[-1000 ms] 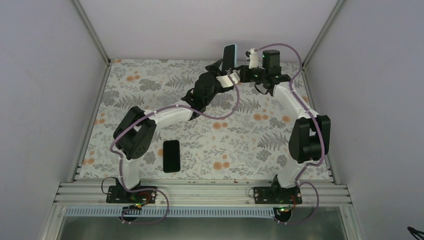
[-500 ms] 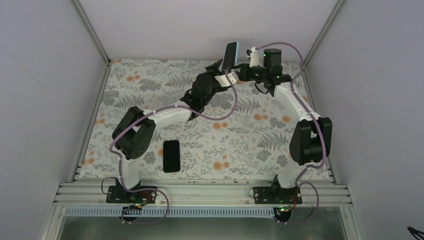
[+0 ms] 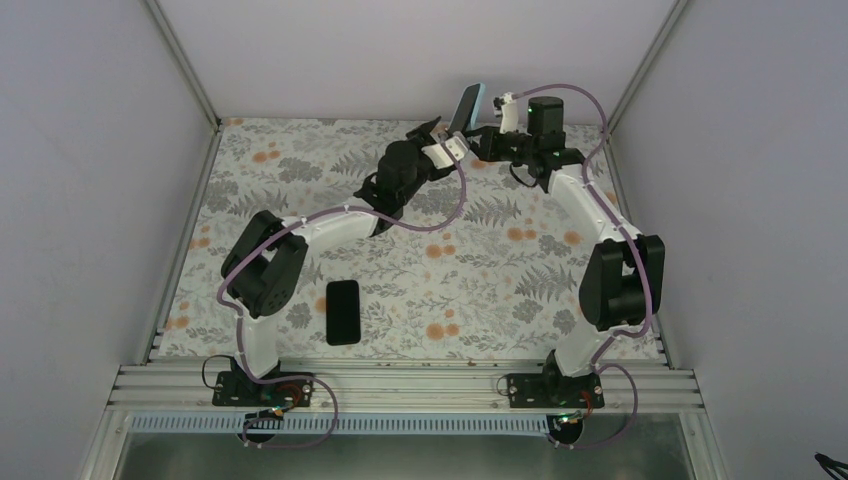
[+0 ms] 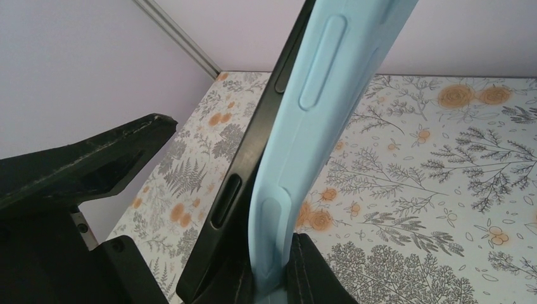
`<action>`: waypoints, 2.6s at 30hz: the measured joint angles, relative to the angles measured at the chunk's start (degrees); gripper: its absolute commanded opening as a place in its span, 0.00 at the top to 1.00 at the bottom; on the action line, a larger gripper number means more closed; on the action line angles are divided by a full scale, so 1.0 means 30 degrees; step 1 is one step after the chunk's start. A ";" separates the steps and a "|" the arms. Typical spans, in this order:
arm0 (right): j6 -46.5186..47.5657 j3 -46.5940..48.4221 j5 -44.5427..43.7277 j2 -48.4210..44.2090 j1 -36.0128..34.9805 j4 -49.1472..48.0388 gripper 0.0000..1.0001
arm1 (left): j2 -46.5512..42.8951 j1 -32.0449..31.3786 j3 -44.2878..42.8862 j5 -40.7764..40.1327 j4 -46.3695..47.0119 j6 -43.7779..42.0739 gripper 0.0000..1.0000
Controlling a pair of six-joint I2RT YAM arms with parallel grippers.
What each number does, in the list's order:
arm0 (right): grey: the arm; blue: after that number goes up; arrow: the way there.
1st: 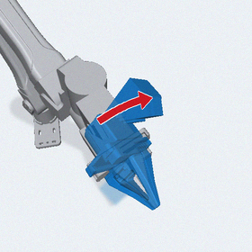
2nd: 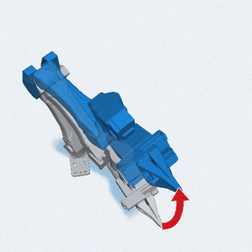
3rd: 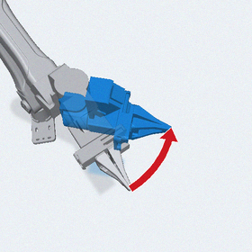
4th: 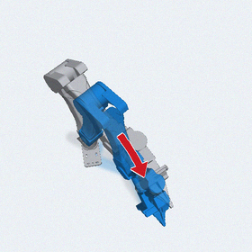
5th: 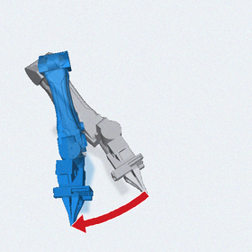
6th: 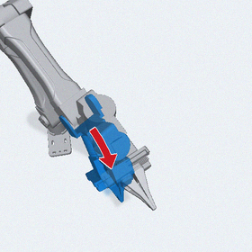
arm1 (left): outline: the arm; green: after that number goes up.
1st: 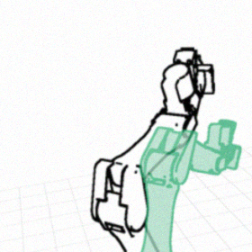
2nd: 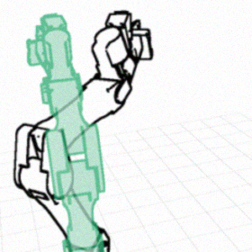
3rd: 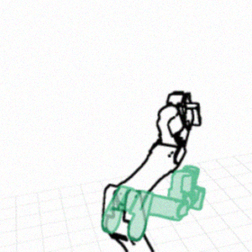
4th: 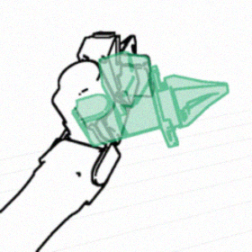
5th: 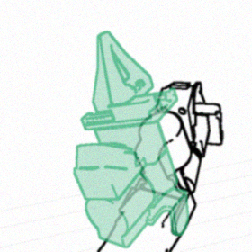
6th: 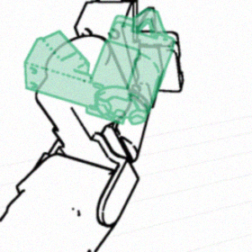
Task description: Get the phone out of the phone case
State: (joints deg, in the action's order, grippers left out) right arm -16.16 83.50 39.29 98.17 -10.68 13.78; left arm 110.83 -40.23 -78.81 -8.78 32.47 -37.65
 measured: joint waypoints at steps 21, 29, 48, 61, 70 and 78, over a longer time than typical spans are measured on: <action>-0.0940 -0.0313 0.1035 -0.0240 0.0350 -0.0991 0.97 | 0.0109 0.0095 -0.0262 0.0204 0.0328 0.0678 0.38; -0.1144 -0.0342 0.1486 -0.0240 0.0495 -0.1173 0.97 | 0.0423 0.0087 -0.0474 0.0532 0.0379 0.1479 0.43; -0.3096 -0.0933 0.2601 -0.0240 0.1180 -0.2375 0.97 | 0.1457 0.0182 -0.2302 0.2011 -0.1333 0.4299 0.46; -0.4626 -0.0933 0.2586 -0.0233 0.1217 -0.3257 0.97 | 0.2339 0.0495 -0.3781 0.3512 -0.1741 0.4845 0.77; -0.5071 -0.0933 0.2543 -0.0233 0.1217 -0.3446 0.97 | 0.2761 0.0874 -0.4830 0.5071 -0.2732 0.5297 0.83; -0.5435 -0.0933 0.2747 -0.0233 0.1158 -0.3504 0.97 | 0.2827 0.1115 -0.5020 0.6149 -0.3024 0.5333 0.88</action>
State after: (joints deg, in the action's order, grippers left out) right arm -32.47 80.71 47.53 97.47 -7.20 3.27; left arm 119.31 -36.88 -93.86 9.67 23.40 -21.65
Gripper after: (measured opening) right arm 0.099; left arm 0.119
